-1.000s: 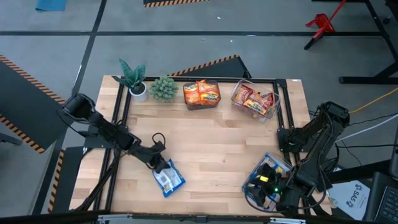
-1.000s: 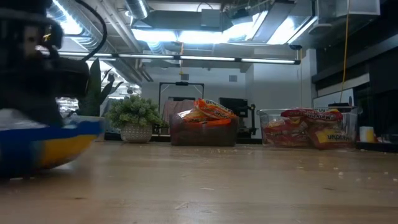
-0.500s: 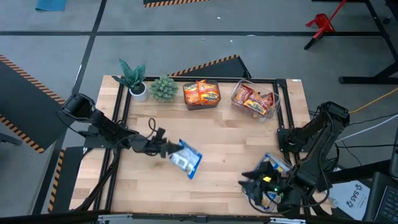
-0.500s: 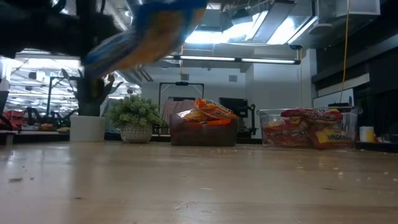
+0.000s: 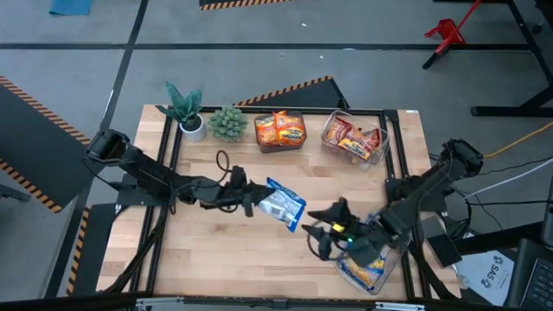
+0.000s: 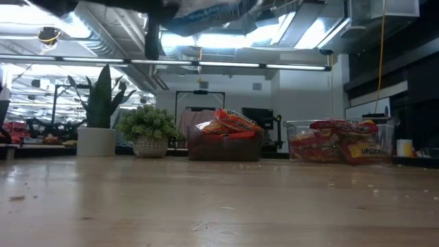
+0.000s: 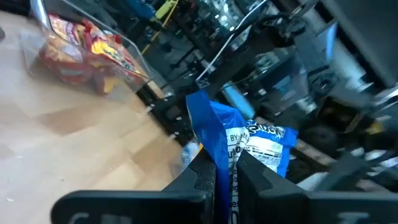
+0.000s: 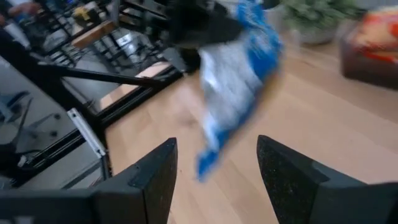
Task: Sort Maruchan noodles
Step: Put the blue noodle pack into the bottom transparent bin
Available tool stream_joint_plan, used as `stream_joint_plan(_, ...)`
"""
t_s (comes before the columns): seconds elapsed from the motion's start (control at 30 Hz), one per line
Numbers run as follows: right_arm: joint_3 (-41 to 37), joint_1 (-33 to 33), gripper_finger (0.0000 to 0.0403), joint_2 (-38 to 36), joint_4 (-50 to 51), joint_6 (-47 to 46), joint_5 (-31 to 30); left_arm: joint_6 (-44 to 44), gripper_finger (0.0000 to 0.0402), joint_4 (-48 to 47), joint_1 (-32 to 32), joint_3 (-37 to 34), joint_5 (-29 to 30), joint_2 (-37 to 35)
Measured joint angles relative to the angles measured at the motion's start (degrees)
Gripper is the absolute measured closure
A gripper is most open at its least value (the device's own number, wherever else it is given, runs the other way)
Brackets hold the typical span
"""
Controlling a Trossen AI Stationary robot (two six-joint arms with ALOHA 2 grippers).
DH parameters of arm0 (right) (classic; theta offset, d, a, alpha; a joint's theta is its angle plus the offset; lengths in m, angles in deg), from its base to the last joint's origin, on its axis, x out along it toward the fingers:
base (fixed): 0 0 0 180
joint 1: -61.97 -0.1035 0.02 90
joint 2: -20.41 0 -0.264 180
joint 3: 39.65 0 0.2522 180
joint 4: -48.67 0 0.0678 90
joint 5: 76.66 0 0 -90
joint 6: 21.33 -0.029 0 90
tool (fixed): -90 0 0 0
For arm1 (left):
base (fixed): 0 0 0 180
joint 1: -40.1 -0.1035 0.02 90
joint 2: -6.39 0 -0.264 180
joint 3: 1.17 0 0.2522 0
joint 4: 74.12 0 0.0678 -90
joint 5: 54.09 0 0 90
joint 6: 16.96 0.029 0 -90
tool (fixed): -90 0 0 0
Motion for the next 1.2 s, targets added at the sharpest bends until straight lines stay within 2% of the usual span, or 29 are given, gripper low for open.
stream_joint_plan(0.1,0.0,3.3,0.0196,0.0,-4.7,6.9,5.3,2.6,0.0386,-3.4,-0.5,3.1,0.0,0.0)
stream_joint_plan(0.3,0.0,7.6,0.0196,0.0,-4.8,8.2,12.7,4.7,0.0386,-3.2,-0.5,5.5,-0.1,0.0)
stream_joint_plan(0.43,0.0,7.9,0.0196,0.0,-4.9,8.7,12.7,4.4,0.0386,-3.1,-0.2,5.7,-0.4,0.0)
stream_joint_plan(0.67,0.0,8.5,0.0196,0.0,-6.0,13.3,2.7,4.2,0.0385,-2.1,0.0,5.7,-0.1,0.0)
stream_joint_plan(0.97,0.0,14.3,0.0197,0.7,-8.8,17.1,14.2,4.1,0.0385,0.0,-0.8,5.7,0.0,0.0)
stream_joint_plan(1.07,0.0,14.8,0.0218,0.6,-8.8,17.2,14.5,4.2,0.0385,0.0,-0.8,5.7,0.0,0.0)
stream_joint_plan(1.2,0.0,14.5,0.0284,0.6,-8.6,17.3,12.7,4.1,0.0385,0.0,-0.6,5.7,-0.3,0.0)
